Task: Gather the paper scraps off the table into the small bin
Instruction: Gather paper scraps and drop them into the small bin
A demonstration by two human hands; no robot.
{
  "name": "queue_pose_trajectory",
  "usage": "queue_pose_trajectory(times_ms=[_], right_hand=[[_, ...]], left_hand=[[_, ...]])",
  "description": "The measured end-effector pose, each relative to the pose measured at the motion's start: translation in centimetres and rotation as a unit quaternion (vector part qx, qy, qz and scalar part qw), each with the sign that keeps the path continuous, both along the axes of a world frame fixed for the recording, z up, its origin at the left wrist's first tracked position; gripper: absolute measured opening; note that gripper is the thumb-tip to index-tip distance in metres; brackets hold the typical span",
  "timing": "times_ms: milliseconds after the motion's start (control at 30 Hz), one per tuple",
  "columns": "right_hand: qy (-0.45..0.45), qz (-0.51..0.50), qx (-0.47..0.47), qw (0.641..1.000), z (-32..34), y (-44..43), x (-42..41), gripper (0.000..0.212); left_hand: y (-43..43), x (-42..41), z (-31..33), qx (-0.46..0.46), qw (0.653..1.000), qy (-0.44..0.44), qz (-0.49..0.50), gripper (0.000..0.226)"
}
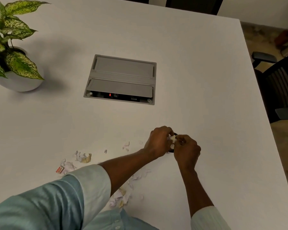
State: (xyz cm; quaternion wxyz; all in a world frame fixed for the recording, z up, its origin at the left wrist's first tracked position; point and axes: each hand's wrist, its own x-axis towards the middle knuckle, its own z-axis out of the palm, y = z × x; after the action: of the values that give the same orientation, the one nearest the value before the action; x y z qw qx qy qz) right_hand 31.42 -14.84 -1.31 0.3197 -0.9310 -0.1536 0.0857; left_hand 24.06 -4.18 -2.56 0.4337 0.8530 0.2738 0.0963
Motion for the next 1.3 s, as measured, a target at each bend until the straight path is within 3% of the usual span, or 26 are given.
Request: queue_pose_trajectory(times_ms=[167, 300, 433, 533, 667, 800, 967, 1167, 1300], right_hand=[[-0.011, 0.02, 0.014, 1.0, -0.7, -0.6, -1.0, 0.015], [0.008, 0.124, 0.044, 0.991, -2.5, -2.0, -4.2, 0.012], [0.099, 0.195, -0.042, 0.975, -5.4, -3.8, -8.0, 0.046], [0.158, 0.225, -0.114, 0.955, -7.4, -4.4, -9.8, 0.075], [0.167, 0.259, -0.158, 0.938, -9.1, -4.4, -11.4, 0.093], [0.152, 0.312, -0.169, 0.923, -10.2, -3.9, -12.3, 0.101], [0.134, 0.394, -0.174, 0.892, -10.8, -2.1, -13.1, 0.084], [0.084, 0.496, -0.178, 0.846, -11.4, -1.2, -14.0, 0.052], [0.019, 0.547, -0.164, 0.82, -11.9, -2.1, -14.0, 0.024]], left_hand=[[0.6, -1.8, -1.0, 0.036, 0.999, 0.025, 0.032, 0.021], [2.6, -6.3, -3.2, 0.095, 0.99, 0.095, 0.034, 0.033], [5.1, -12.6, -5.9, 0.216, 0.947, 0.239, -0.021, 0.073], [6.2, -16.5, -7.8, 0.216, 0.922, 0.312, -0.078, 0.103], [6.1, -18.4, -9.2, 0.185, 0.918, 0.321, -0.14, 0.11], [5.3, -17.7, -9.5, 0.182, 0.923, 0.307, -0.142, 0.112], [4.8, -15.7, -9.4, 0.195, 0.924, 0.291, -0.153, 0.1], [4.3, -15.7, -9.1, 0.243, 0.913, 0.265, -0.192, 0.051], [3.7, -17.1, -8.9, 0.287, 0.911, 0.231, -0.187, 0.047]])
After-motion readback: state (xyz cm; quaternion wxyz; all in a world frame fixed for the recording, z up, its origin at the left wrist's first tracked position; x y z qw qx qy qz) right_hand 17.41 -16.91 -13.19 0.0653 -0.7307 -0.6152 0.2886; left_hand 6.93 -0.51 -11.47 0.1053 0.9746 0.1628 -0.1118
